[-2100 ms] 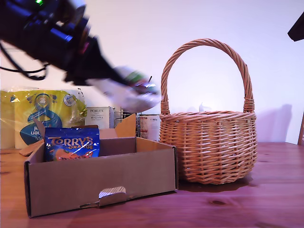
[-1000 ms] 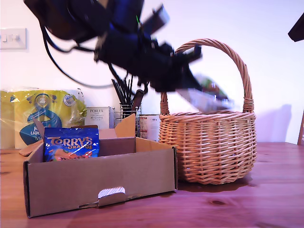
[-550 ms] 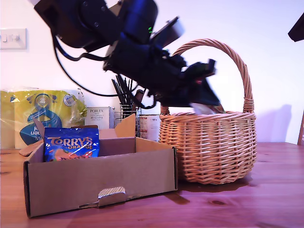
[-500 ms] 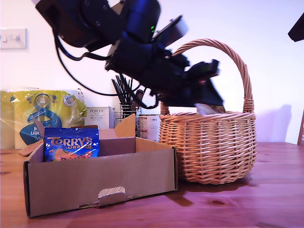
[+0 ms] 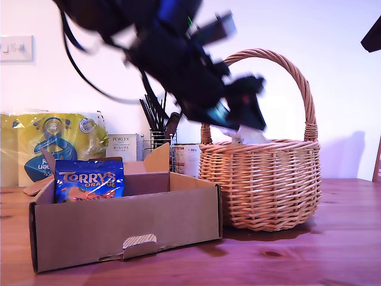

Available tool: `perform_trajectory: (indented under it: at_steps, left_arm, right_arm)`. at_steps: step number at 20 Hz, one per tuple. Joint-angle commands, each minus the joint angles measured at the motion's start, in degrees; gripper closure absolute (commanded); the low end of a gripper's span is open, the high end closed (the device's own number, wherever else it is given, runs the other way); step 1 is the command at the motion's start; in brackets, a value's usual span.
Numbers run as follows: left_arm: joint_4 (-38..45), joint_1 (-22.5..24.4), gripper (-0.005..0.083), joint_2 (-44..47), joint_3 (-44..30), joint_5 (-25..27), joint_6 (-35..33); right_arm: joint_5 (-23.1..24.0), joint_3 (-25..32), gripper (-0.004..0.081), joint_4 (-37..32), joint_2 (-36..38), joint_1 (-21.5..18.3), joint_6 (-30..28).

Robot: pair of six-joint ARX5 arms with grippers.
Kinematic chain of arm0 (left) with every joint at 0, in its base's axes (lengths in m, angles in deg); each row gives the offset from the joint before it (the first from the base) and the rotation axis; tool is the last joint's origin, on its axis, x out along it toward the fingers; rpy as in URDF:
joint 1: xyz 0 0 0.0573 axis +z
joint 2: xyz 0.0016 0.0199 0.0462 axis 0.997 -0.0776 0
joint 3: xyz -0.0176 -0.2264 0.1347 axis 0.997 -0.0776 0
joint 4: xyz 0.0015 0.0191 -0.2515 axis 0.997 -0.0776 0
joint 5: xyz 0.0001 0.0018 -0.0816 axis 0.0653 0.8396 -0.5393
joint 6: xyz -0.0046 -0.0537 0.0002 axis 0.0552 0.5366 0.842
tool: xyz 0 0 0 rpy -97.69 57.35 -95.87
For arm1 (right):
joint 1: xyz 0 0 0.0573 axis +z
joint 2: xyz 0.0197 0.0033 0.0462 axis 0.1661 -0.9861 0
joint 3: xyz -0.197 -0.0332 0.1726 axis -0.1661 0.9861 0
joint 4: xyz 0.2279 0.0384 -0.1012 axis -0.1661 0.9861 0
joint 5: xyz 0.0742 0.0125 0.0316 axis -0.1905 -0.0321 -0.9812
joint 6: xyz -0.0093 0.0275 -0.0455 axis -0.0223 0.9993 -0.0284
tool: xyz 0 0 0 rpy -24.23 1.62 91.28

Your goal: Move the bags of Easter eggs from the cardboard box on the left into the woven basket on the right side.

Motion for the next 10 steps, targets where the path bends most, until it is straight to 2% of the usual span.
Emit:
perform_trajectory:
  at_steps: [1, 4, 6, 7, 8, 10]
  left_arm:
    - [-3.1, -0.3, 0.0236, 2.9, 0.2, 0.1, -0.5]
    - [-10.0, -0.3, 0.0240, 7.1, 0.2, 0.2, -0.5]
    - [-15.7, 0.1, 0.0293, 9.4, 0.2, 1.0, -0.5]
    - [-18.8, 0.8, 0.0358, 10.2, 0.2, 1.3, -0.7]
    - [-22.4, 1.8, 0.0468, 10.8, 0.2, 1.8, -1.0]
    - [-28.4, 4.7, 0.0756, 11.0, 0.2, 1.9, -4.1]
  right_arm:
    - [-0.2, -0.4, 0.0782, -0.1, 0.0, -0.2, -0.1]
    - [-0.2, -0.4, 0.0782, -0.1, 0.0, -0.2, -0.1]
    - [-0.2, -0.4, 0.0782, -0.1, 0.0, -0.2, -0.1]
    - [-0.2, -0.4, 0.0782, -0.1, 0.0, -0.2, -0.1]
    - [-0.2, -0.4, 0.0782, -0.1, 0.0, -0.2, -0.1]
    - [-0.2, -0.4, 0.0782, -0.1, 0.0, -0.2, -0.1]
